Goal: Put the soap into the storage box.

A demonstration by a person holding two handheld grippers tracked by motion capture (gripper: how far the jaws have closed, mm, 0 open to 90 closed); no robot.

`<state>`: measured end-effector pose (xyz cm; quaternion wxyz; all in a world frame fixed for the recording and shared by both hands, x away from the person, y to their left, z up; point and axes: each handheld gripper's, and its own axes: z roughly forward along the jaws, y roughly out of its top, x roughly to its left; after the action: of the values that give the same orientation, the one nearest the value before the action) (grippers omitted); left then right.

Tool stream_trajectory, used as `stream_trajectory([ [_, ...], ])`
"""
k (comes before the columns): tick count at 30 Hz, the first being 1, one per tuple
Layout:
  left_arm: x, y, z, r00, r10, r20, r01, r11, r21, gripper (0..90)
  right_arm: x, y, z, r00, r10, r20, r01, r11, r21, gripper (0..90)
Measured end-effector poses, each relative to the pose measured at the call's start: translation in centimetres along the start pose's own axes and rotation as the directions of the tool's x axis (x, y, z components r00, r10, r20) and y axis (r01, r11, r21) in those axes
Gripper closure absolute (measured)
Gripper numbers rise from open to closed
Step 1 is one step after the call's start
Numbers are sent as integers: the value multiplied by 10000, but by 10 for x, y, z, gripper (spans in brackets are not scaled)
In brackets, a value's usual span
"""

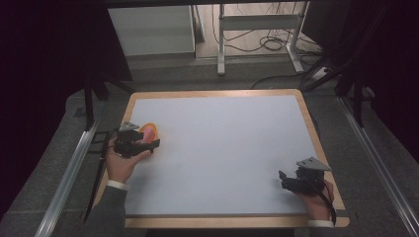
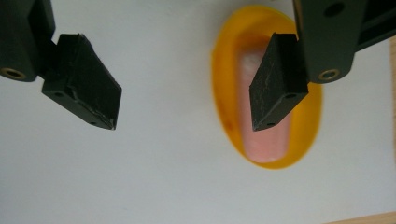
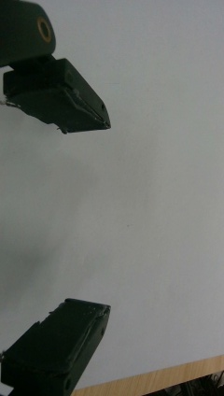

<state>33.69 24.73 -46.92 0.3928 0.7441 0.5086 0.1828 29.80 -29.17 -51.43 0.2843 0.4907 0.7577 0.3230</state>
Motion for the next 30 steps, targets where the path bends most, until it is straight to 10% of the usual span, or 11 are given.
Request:
stream_trajectory([
  [17,-43,-35,-1,9829,605,1738,-536,9976,-439,285,1,0,-1,9999,42,99,-42,10000,-18,95],
  [30,-49,-58,2,9772,427,2081,-361,9987,-356,280,1,2,-3,9999,-98,32,99,9997,-228,96],
])
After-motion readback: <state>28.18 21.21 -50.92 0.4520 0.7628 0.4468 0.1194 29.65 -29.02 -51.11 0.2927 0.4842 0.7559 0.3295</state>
